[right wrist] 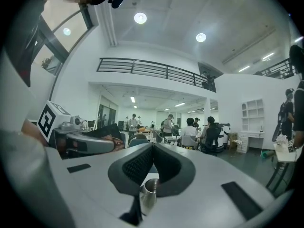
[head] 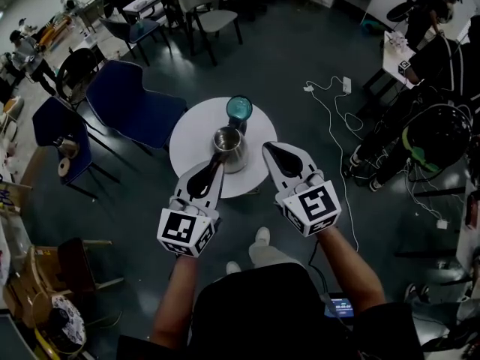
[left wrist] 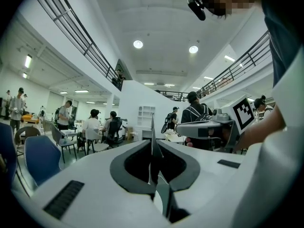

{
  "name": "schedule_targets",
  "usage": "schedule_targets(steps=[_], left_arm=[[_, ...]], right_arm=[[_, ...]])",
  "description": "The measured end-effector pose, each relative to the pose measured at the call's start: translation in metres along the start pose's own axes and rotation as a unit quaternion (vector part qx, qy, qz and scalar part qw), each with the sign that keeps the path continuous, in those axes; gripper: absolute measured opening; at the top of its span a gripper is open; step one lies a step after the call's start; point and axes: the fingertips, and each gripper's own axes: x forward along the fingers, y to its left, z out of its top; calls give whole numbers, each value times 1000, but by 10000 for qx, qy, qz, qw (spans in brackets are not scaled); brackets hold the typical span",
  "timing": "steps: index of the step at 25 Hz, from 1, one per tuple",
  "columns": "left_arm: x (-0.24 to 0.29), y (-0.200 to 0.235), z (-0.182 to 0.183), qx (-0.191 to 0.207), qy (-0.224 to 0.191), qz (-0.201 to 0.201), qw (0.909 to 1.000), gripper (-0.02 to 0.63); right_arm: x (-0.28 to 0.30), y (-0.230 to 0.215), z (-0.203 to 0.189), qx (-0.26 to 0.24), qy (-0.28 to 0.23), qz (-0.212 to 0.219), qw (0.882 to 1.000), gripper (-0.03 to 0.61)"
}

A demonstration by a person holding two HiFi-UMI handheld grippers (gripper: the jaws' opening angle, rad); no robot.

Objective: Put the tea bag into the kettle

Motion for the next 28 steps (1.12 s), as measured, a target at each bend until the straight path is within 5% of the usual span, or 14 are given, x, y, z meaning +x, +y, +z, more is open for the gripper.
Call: schedule_targets(steps=[13,28], left_arm=[[57,30,-17,-33,188,267,9995,31],[138,60,-72,359,1194,530,9908,31]], right_arm=[[39,-47,-13,50,91,231,9997,17],[60,-89,-52,253,342,643,9970,17]])
